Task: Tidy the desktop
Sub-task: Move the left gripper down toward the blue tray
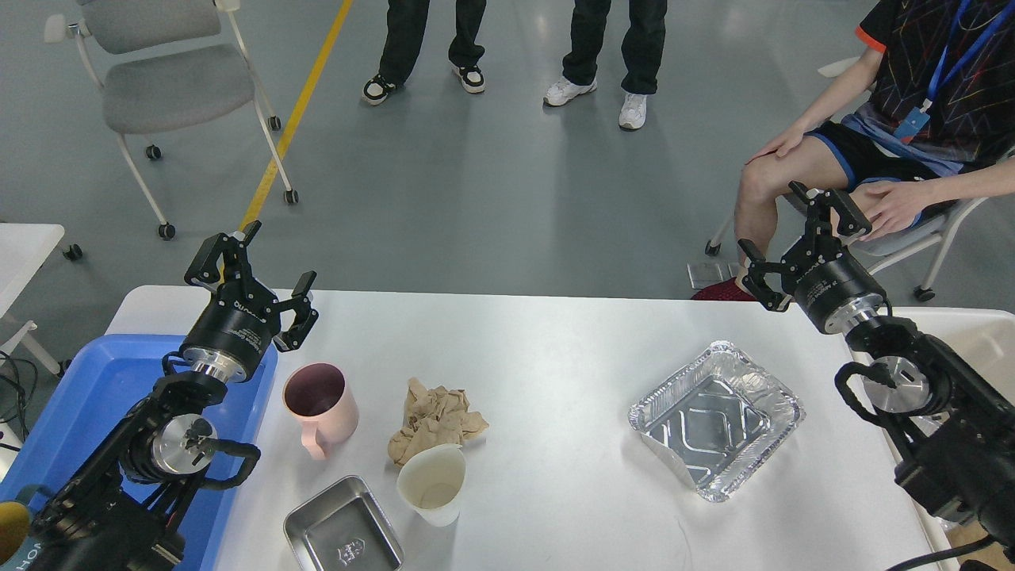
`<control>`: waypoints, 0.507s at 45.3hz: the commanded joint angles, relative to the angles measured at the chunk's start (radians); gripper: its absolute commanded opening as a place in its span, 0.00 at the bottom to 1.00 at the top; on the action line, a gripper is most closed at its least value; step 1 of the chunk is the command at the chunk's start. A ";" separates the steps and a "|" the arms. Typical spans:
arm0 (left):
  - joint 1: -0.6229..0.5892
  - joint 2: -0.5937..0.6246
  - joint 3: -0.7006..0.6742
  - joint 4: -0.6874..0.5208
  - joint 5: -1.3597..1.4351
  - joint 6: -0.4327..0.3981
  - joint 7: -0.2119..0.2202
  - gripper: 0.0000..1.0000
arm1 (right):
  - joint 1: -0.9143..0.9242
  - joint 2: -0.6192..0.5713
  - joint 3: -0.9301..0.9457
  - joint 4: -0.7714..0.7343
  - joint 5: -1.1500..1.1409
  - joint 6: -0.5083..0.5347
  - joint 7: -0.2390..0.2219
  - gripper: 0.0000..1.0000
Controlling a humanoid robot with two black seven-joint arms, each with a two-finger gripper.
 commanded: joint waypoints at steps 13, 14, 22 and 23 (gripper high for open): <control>0.002 -0.003 -0.001 0.000 0.002 -0.011 -0.049 0.97 | 0.000 0.000 0.000 0.000 0.000 0.002 0.000 1.00; 0.002 -0.004 -0.001 0.000 0.000 -0.011 -0.049 0.97 | 0.000 0.000 0.000 0.000 0.000 0.002 0.000 1.00; -0.003 -0.035 0.000 0.002 -0.003 -0.008 -0.044 0.97 | -0.002 0.002 0.000 0.002 0.000 0.002 0.000 1.00; -0.003 -0.038 0.000 0.002 -0.003 -0.005 -0.041 0.97 | -0.002 0.002 0.000 0.002 0.000 0.002 0.000 1.00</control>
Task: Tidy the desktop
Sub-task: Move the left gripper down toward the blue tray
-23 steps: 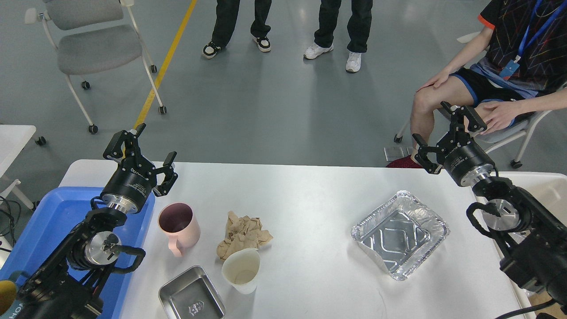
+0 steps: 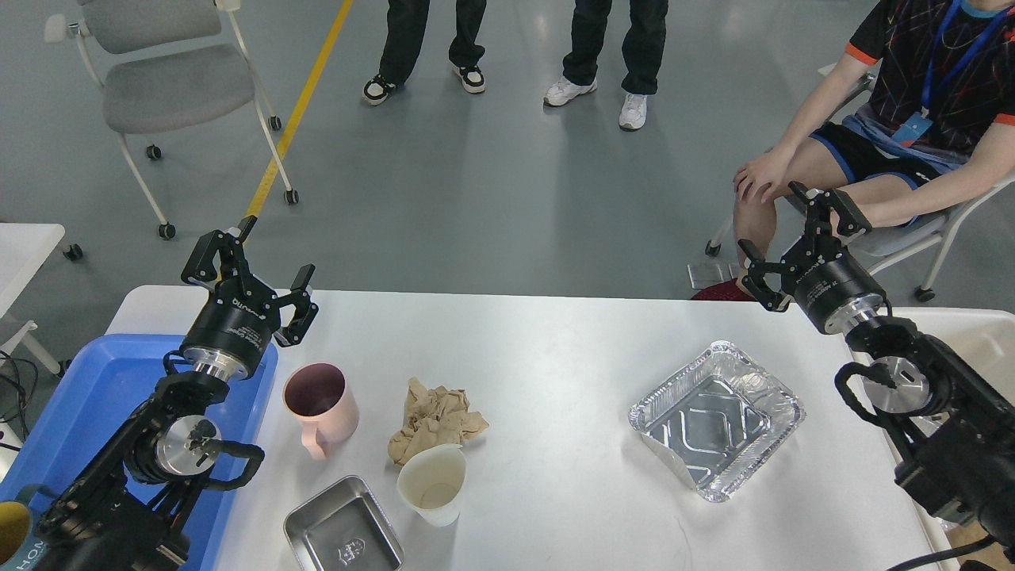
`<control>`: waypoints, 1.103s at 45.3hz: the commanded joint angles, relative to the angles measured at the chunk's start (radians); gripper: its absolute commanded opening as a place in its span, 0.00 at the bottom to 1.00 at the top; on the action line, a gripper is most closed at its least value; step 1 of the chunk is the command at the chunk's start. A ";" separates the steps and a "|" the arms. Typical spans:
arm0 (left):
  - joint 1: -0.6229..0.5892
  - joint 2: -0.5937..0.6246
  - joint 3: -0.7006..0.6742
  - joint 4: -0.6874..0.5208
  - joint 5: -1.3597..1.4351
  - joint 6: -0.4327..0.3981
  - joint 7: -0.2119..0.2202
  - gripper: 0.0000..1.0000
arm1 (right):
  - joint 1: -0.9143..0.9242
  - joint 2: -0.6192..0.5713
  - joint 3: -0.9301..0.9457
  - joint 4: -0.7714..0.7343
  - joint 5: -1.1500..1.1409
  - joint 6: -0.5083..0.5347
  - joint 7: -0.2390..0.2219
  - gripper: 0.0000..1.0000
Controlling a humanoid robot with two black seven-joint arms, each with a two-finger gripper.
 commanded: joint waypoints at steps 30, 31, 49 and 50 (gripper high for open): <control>0.015 0.123 0.142 -0.070 0.016 0.072 0.012 0.97 | -0.008 0.012 -0.005 0.000 0.000 0.000 0.000 1.00; 0.015 0.144 0.159 -0.079 0.014 0.070 0.013 0.97 | -0.009 0.012 -0.005 0.001 0.000 0.002 0.000 1.00; 0.002 0.640 0.397 -0.310 -0.001 0.063 0.143 0.97 | -0.020 0.014 -0.003 0.001 0.000 0.002 0.002 1.00; 0.002 0.663 0.404 -0.324 -0.001 0.061 0.150 0.97 | -0.020 0.015 -0.005 0.001 0.000 0.002 0.002 1.00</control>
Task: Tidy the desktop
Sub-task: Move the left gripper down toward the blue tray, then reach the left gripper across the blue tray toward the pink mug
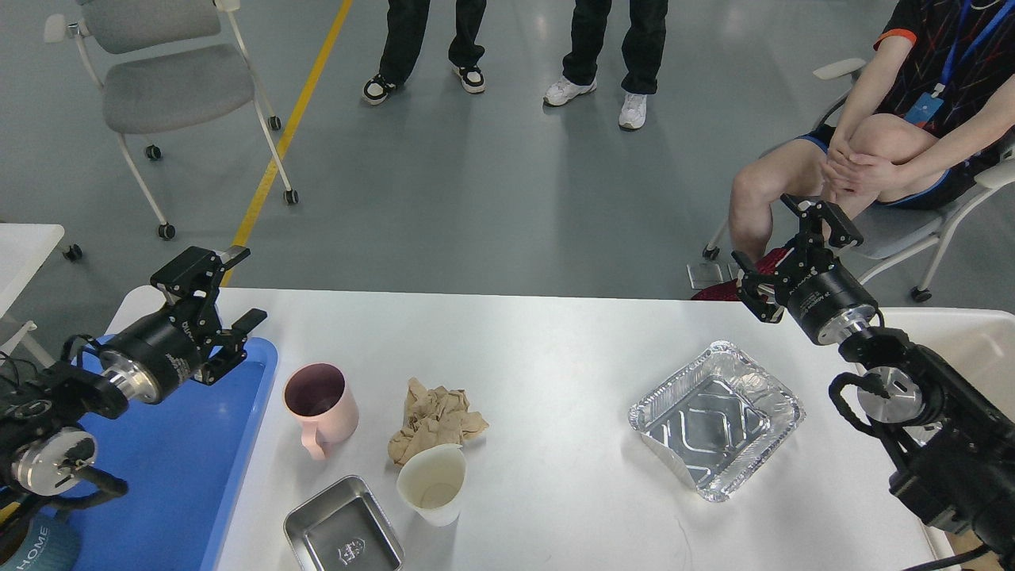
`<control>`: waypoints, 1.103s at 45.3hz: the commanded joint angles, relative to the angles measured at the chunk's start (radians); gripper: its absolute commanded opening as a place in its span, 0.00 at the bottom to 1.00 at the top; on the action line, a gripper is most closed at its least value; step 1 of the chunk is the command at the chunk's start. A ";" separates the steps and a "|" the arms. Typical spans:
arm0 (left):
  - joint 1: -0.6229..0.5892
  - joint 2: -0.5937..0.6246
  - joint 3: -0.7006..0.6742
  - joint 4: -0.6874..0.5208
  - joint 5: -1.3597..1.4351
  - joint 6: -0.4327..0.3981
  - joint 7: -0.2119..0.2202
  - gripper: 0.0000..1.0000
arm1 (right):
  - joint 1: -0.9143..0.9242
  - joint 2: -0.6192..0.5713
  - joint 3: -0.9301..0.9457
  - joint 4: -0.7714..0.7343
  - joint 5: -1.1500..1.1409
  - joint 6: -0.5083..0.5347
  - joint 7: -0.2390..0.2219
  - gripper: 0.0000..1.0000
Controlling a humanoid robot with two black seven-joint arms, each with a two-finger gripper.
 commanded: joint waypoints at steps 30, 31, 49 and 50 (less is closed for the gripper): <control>-0.042 0.735 0.381 -0.354 0.055 -0.114 0.217 0.94 | -0.023 0.008 -0.003 0.003 0.000 0.005 0.001 1.00; -0.041 0.749 0.387 -0.361 0.060 -0.116 0.217 0.94 | -0.023 0.008 -0.003 0.003 0.000 0.005 0.000 1.00; -0.036 0.884 0.412 -0.362 0.092 -0.182 0.183 0.94 | -0.023 0.008 -0.002 0.006 0.000 0.005 0.001 1.00; -0.036 0.881 0.412 -0.362 0.098 -0.179 0.183 0.94 | -0.025 0.008 -0.002 0.006 0.000 0.005 0.001 1.00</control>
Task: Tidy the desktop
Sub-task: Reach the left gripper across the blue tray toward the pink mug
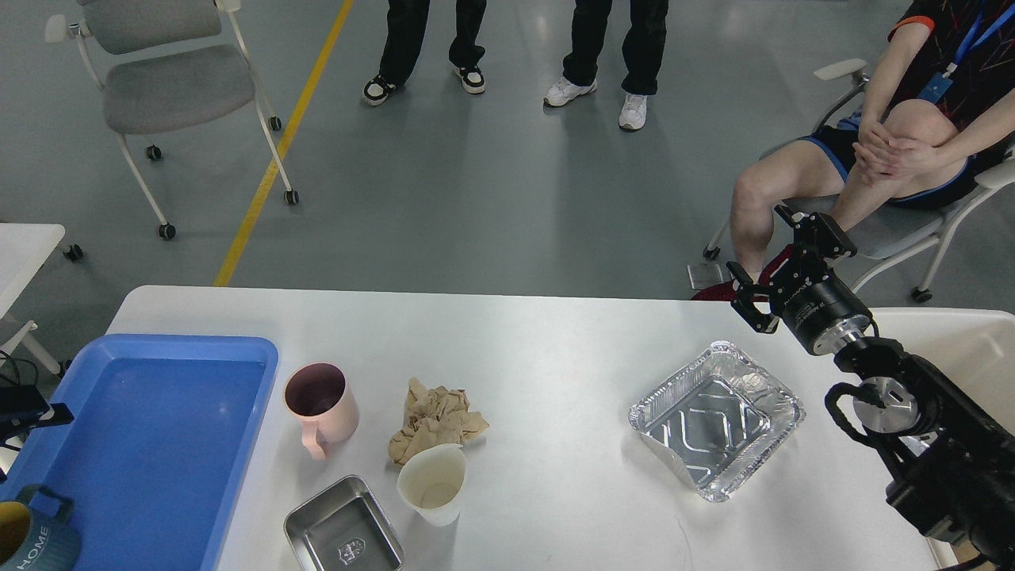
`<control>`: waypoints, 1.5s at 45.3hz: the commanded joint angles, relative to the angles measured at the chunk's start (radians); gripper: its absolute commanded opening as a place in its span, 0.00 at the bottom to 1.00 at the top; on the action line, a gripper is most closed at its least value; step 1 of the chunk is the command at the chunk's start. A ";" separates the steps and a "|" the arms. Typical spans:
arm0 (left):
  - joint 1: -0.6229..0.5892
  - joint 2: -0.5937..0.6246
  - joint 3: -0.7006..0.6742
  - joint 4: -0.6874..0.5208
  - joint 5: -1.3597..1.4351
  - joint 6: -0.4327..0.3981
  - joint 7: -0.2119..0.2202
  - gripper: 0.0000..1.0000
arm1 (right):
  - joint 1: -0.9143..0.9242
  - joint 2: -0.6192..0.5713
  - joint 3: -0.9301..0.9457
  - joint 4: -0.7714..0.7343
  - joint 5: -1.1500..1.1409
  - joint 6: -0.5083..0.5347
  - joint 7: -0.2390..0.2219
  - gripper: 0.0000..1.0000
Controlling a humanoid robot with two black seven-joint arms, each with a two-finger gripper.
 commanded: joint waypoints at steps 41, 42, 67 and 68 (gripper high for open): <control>-0.017 -0.091 -0.006 0.021 0.093 0.032 0.003 0.94 | -0.011 0.000 0.000 0.003 0.000 0.001 -0.001 1.00; -0.019 -0.100 -0.007 0.024 0.101 0.033 0.003 0.94 | -0.011 0.000 0.000 0.003 0.000 0.001 -0.001 1.00; -0.152 -0.534 0.006 0.201 0.405 0.032 0.119 0.90 | -0.026 0.000 0.000 0.006 0.000 0.000 -0.001 1.00; -0.160 -0.548 0.011 0.212 0.408 0.032 0.121 0.90 | -0.028 0.000 0.000 0.006 0.000 0.000 -0.001 1.00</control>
